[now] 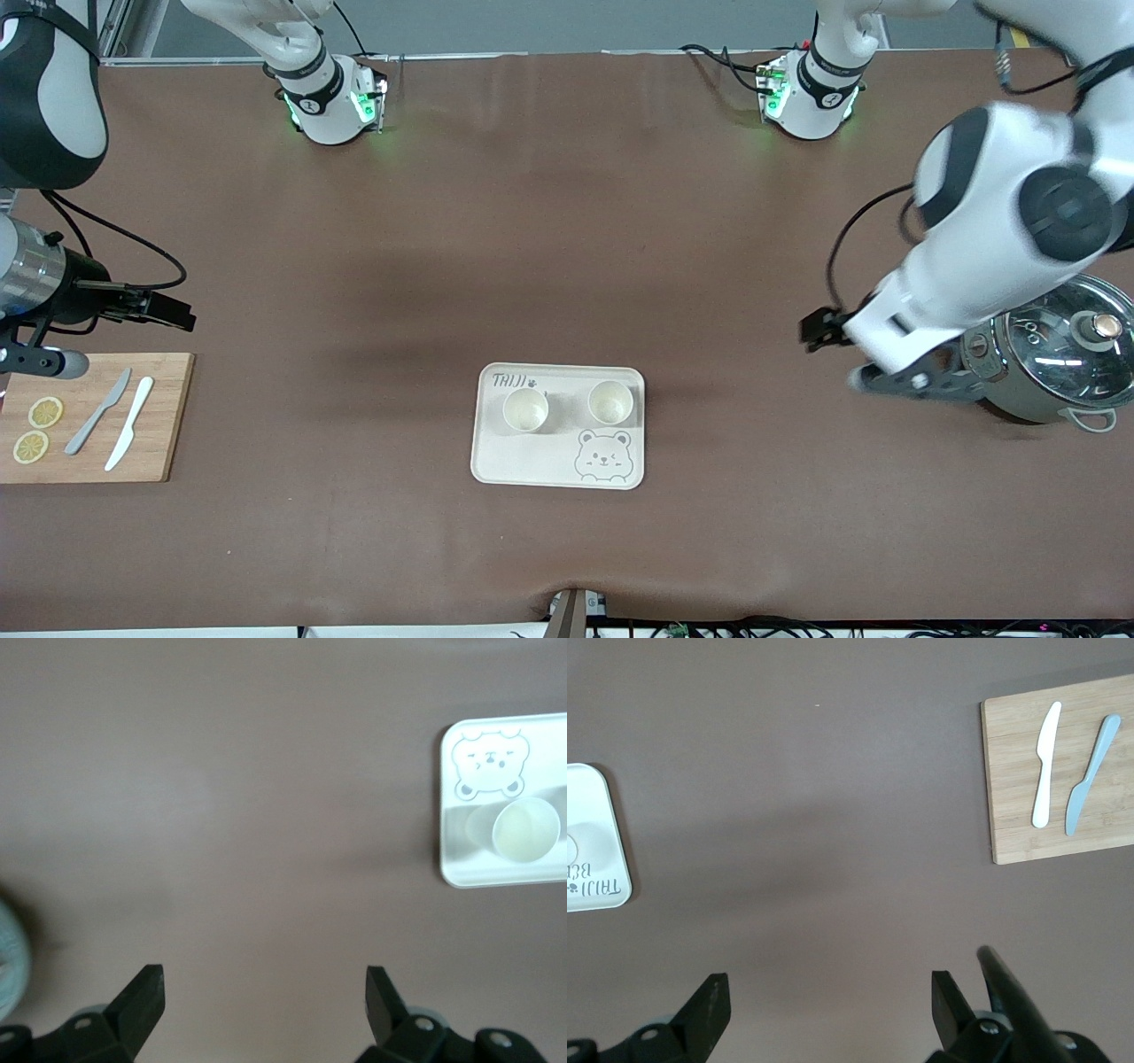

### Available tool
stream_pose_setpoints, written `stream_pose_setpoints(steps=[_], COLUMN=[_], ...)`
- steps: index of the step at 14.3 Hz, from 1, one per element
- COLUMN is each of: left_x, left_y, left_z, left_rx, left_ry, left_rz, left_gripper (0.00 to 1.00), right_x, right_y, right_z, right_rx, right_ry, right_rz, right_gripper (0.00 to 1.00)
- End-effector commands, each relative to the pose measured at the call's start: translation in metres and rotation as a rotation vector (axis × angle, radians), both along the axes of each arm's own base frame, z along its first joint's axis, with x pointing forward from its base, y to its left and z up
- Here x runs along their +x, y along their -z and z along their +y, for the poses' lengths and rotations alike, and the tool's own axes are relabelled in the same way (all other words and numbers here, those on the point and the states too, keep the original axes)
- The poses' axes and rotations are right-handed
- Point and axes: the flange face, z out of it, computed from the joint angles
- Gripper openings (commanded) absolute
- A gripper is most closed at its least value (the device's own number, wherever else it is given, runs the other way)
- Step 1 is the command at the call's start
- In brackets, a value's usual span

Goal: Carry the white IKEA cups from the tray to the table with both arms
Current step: 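Move the left gripper from the pot toward the cups while the right gripper follows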

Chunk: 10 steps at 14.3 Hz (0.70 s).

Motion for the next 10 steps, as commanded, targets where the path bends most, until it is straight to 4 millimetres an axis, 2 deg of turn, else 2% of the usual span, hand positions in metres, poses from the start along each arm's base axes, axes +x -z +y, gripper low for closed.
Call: stream_pose_setpoints(steps=[1,5,7,9,10], left_x=[0.017,0.019,0.017,0.015,0.015], left_y=[0.032,0.076,0.091,0.104,0.113], left_z=[-0.038,-0.090,-0.113,-0.128,-0.135], left_rx=[-0.023,-0.055,-0.074,-0.084,-0.090], left_ry=[-0.027,-0.074,-0.096,-0.104,-0.104], left_rz=[-0.007,-0.049,-0.076,-0.091,-0.099], left_gripper=[1.00,1.00,1.00,1.00,1.00], right_x=[-0.001,0.004,0.008,0.012,0.014], right_y=[-0.001,0.006,0.011,0.021,0.025], right_z=[0.008,0.015,0.030,0.067,0.092], right_rx=[0.023,0.055,0.053,0.051,0.049], right_ry=[0.013,0.012,0.040,0.079,0.095], right_rz=[-0.001,-0.011,-0.016,-0.029,-0.040], right_gripper=[1.00,1.00,1.00,1.00,1.00])
